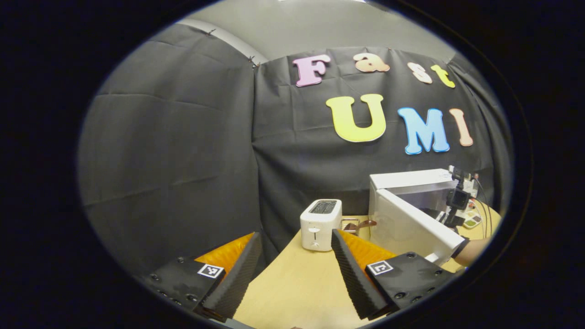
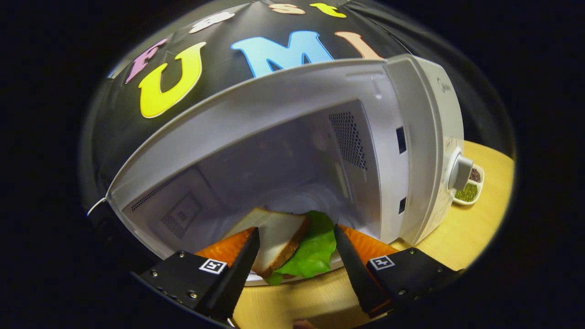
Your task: Open the microwave oven with the left hand, put the food in, and close the microwave oven.
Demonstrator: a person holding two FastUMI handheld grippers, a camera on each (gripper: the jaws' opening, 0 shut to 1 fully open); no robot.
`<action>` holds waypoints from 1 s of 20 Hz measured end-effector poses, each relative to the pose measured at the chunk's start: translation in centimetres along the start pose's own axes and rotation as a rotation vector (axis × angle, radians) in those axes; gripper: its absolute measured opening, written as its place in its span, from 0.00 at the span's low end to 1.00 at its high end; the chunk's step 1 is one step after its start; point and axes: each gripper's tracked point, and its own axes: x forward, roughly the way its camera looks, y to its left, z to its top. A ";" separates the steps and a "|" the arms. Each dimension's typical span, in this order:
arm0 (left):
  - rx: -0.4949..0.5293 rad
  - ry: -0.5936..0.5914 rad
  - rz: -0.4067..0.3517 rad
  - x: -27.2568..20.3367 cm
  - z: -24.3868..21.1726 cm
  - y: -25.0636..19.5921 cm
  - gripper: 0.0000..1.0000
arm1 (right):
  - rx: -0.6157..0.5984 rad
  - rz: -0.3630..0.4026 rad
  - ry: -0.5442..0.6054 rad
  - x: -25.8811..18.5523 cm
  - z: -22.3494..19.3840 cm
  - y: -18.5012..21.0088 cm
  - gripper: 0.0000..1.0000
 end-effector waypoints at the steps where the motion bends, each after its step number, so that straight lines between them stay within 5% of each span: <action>1: -0.002 -0.003 -0.002 -0.1 -0.2 -0.1 0.98 | -0.038 0.012 -0.018 -0.7 0.8 0.0 0.98; 9: -0.029 0.002 -0.043 1.2 -3.3 -3.8 0.94 | -0.263 0.128 -0.190 -11.1 8.4 -0.5 0.98; 16: -0.030 0.007 -0.086 1.2 -4.2 -7.8 1.00 | -0.274 0.164 -0.267 -20.1 13.0 -4.2 0.98; 19: -0.027 0.024 -0.095 1.2 -5.4 -8.5 0.98 | -0.284 0.168 -0.281 -23.4 14.3 -6.2 0.98; 20: -0.034 0.036 -0.107 1.2 -5.8 -9.0 0.87 | -0.284 0.167 -0.287 -24.2 14.7 -6.8 0.98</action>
